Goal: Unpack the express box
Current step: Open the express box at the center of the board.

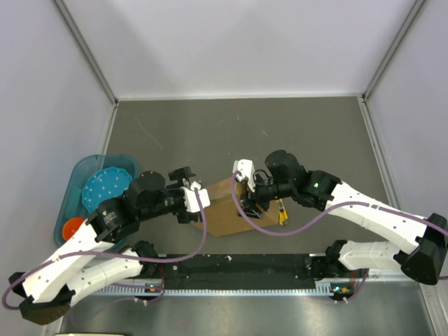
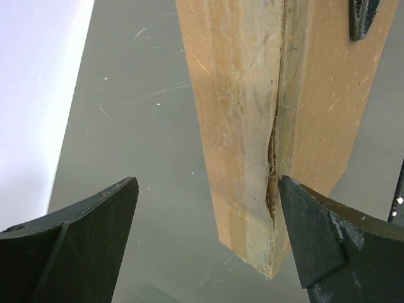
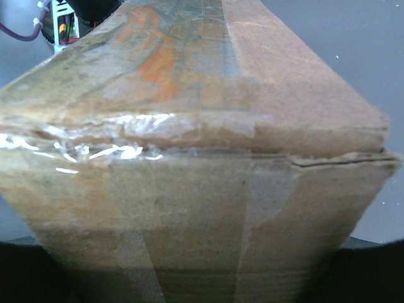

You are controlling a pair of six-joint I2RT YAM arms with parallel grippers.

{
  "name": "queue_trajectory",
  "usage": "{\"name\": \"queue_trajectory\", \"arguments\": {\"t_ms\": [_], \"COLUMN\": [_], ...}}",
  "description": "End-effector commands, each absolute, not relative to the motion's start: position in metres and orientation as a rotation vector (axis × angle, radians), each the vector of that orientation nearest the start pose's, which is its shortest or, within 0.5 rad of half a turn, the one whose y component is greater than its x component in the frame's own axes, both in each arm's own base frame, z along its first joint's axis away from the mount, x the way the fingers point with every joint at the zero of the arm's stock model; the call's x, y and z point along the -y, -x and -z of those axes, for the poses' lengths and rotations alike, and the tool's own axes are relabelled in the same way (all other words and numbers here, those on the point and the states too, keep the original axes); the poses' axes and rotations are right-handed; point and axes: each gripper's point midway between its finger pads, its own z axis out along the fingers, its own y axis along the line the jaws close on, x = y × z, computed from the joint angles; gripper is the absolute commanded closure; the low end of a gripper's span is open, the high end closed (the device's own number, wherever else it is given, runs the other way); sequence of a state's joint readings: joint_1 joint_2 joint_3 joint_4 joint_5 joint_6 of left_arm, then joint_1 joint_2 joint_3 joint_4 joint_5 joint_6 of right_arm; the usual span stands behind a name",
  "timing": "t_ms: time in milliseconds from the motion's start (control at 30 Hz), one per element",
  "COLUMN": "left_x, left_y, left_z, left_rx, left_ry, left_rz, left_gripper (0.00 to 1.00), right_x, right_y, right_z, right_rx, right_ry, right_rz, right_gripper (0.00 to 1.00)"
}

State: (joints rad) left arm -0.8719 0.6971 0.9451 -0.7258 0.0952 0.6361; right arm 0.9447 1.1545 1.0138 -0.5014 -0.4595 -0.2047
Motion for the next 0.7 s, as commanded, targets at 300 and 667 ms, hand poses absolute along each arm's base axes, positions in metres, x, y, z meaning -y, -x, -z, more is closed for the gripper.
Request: {"name": "queue_trajectory", "arguments": {"t_ms": [300,667], "left_x": [0.1748,0.1711], "left_y": [-0.1863,-0.1899], "left_z": [-0.2802,-0.2836], "left_rx": [-1.4,-1.395], "left_ry": [-1.375,-1.37], "left_rz": [0.122,0.108], "left_gripper": [0.01,0.01], "right_x": [-0.3079,-0.308], "right_y": [-0.1323,-0.1327], "right_z": [-0.2102,-0.2086], "right_rx": [-1.724,-1.721], "right_ry": [1.487,1.494], "right_rz": [-0.924,-0.92], "right_gripper": [1.0,1.0]}}
